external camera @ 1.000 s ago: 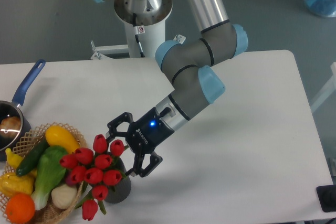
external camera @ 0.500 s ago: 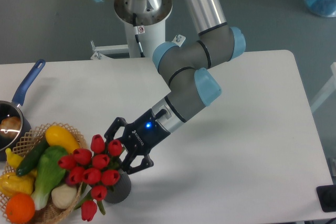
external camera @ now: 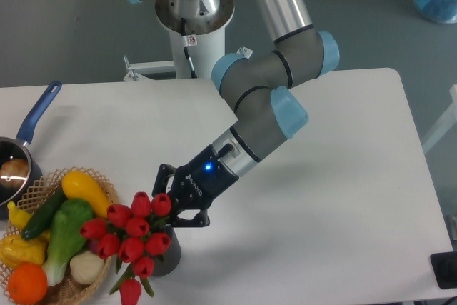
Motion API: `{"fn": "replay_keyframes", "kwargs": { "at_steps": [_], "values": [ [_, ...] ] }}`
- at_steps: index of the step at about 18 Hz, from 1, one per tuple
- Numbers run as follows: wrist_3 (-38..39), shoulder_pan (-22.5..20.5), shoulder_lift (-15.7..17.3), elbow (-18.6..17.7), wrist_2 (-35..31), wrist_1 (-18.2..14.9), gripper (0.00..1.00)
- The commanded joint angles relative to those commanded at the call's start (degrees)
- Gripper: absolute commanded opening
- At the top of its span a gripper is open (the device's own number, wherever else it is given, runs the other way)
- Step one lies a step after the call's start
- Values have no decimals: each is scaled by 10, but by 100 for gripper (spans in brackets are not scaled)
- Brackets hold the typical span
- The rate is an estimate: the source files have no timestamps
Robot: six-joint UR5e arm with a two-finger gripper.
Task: Pick up the flowers from the vase
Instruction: 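Lift the tulip bouquet straight up out of the grey vase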
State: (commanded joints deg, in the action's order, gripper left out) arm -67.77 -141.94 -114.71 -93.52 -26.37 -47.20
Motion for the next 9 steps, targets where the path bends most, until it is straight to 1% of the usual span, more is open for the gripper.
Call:
{"fn": "replay_keyframes", "kwargs": {
  "at_steps": [1, 4, 7, 9],
  "values": [
    [7, 0, 9, 0, 1, -1, 0],
    [33, -12, 15, 1, 32, -1, 0],
    [46, -21, 31, 3, 47, -1, 0],
    [63, -24, 31, 11, 54, -1, 0]
  ]
}}
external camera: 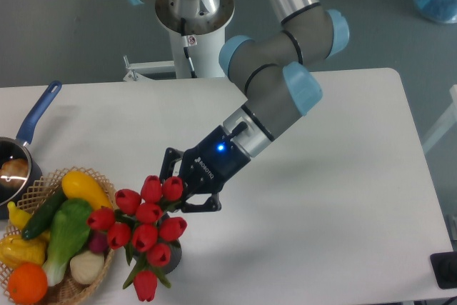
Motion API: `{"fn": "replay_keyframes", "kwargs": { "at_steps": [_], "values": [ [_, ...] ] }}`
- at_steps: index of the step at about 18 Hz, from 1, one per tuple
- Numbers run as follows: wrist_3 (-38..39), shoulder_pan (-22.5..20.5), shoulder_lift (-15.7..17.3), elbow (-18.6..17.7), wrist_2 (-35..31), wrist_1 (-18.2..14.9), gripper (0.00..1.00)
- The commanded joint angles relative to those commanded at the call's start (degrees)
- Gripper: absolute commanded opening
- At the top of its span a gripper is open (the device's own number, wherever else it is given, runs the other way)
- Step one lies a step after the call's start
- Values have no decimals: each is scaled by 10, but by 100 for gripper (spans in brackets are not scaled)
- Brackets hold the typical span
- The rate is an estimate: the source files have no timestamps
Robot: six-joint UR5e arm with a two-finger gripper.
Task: Pick up the flowers from the vase
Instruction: 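Lift the tulip bouquet straight up out of the grey vase, then carry the held tulips away from the vase over the table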
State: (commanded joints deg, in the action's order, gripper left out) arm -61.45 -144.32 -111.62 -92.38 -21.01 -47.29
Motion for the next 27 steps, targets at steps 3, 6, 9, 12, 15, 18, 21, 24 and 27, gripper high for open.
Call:
{"fn": "replay_keyframes", "kwargs": {
  "at_steps": [3, 6, 9, 12, 15, 18, 21, 24, 27],
  "values": [
    [27, -3, 0, 23, 11, 0, 0],
    [44, -10, 4, 33, 18, 0, 0],
    [53, -21, 4, 37, 46, 0, 0],
    [55, -25, 4, 43, 49, 0, 0],
    [56, -34, 9, 50, 72, 0, 0],
    [68, -49, 11, 57, 101, 0, 0],
    [79, -62, 20, 62, 120, 0, 0],
    [80, -74, 21, 62, 134, 0, 0],
    [78, -87, 21, 62, 139, 0, 0]
  ]
}}
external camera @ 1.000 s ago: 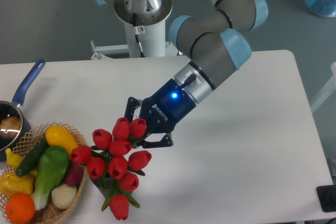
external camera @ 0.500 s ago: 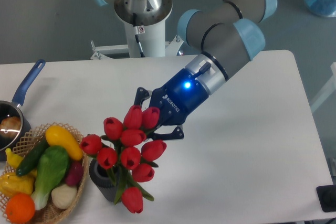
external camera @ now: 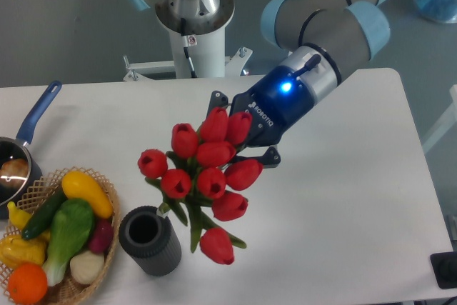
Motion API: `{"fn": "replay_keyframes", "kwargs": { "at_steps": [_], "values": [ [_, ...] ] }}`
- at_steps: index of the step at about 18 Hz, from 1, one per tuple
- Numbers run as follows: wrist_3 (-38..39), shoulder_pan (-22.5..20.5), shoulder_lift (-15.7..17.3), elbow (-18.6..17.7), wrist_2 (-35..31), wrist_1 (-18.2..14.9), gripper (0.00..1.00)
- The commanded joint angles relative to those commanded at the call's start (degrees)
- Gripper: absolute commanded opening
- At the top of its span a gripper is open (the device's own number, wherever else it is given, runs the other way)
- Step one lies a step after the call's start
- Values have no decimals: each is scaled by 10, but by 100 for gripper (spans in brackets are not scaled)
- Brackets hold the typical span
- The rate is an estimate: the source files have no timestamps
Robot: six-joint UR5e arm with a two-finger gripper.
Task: Pick up the flowers from the vase
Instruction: 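Carry the held tulips away from the vase over the table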
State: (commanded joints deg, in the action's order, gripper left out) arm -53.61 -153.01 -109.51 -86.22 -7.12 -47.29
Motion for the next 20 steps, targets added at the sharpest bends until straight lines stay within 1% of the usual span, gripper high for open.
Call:
{"fn": "replay_keyframes", "kwargs": {
  "at_steps": [2, 6, 10, 11, 13, 15, 16, 17, 18, 19, 20],
  "values": [
    [-4, -5, -1, -1, -7, 0, 0],
    [-4, -29, -2, -6, -21, 1, 0],
    [-6, -54, -3, -5, -65, 3, 0],
    [-6, -56, -3, -5, -92, 3, 0],
    [-6, -57, -1, -8, -188, 2, 0],
    [-9, -57, 2, -23, -279, 1, 0],
    [-30, -57, 8, -43, -321, 0, 0],
    [-66, -57, 12, -61, -362, 0, 0],
    [-99, -55, 16, -72, -400, -1, 0],
    [-111, -55, 18, -76, -429, -2, 0],
    [-115, -55, 18, -76, -444, -2, 0]
  ]
}}
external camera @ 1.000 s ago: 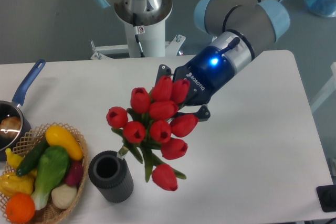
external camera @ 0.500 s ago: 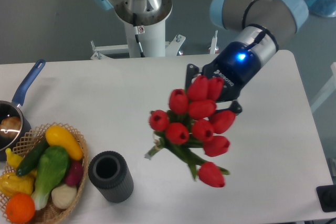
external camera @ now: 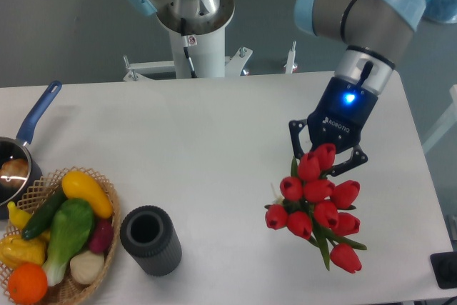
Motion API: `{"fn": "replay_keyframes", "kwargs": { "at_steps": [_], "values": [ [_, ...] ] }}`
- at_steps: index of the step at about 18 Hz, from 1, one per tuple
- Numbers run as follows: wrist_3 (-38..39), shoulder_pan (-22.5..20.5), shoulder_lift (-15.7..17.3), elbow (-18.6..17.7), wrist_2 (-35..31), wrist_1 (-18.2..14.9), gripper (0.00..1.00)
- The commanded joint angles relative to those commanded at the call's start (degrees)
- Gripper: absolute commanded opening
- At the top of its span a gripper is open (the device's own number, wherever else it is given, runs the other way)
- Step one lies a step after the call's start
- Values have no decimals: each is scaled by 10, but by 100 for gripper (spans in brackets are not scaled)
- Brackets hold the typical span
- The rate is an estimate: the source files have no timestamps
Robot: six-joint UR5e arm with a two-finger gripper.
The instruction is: Pick up the flowers from the vase
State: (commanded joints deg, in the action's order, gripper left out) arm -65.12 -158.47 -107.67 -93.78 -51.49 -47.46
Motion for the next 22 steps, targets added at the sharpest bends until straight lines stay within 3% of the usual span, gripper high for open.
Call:
{"fn": "replay_keyframes", "kwargs": {
  "at_steps": [9, 15, 19, 22],
  "values": [
    [-67, 11, 0, 28, -101, -10, 6],
    [-77, 40, 7, 52, -207, -63, 8],
    [-77, 54, 8, 80, -276, -124, 8],
    [-77, 63, 10, 76, -303, -127, 7]
  ]
}}
